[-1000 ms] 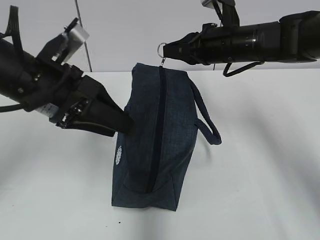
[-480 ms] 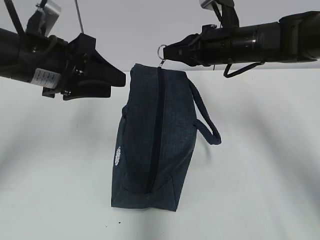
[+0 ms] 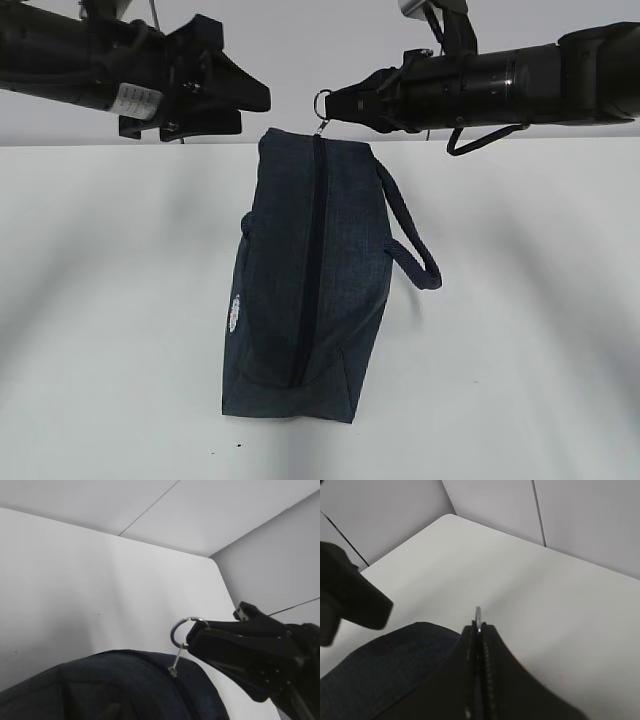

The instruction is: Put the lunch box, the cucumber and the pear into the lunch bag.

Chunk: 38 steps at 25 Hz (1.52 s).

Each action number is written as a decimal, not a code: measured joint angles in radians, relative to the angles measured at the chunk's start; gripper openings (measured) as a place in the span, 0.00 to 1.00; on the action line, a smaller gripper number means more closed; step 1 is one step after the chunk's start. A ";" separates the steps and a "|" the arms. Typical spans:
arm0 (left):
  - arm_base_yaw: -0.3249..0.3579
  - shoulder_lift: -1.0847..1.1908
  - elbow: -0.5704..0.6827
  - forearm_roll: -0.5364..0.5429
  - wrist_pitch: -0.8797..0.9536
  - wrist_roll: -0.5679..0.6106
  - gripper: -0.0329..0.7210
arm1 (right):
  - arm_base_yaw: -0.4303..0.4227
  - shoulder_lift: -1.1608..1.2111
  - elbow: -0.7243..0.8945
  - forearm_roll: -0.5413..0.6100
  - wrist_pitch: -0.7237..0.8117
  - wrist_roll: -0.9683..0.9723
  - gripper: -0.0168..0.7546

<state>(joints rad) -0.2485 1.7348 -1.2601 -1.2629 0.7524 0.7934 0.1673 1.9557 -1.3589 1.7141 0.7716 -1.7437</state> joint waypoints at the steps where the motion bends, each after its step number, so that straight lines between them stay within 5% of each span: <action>1: -0.007 0.025 -0.017 0.002 0.007 0.000 0.49 | 0.000 0.000 0.000 0.000 0.000 0.000 0.03; 9: -0.045 0.123 -0.086 0.049 0.028 0.000 0.47 | 0.000 0.000 0.000 0.000 0.001 0.004 0.03; 17: -0.045 0.136 -0.092 0.059 0.063 0.001 0.07 | -0.001 0.000 0.000 -0.005 0.005 0.004 0.03; 38: -0.045 0.097 -0.094 0.076 0.179 0.053 0.05 | -0.001 0.002 0.000 -0.016 -0.095 -0.026 0.03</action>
<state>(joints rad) -0.2937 1.8323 -1.3542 -1.1871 0.9316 0.8464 0.1660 1.9581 -1.3589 1.6977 0.6764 -1.7693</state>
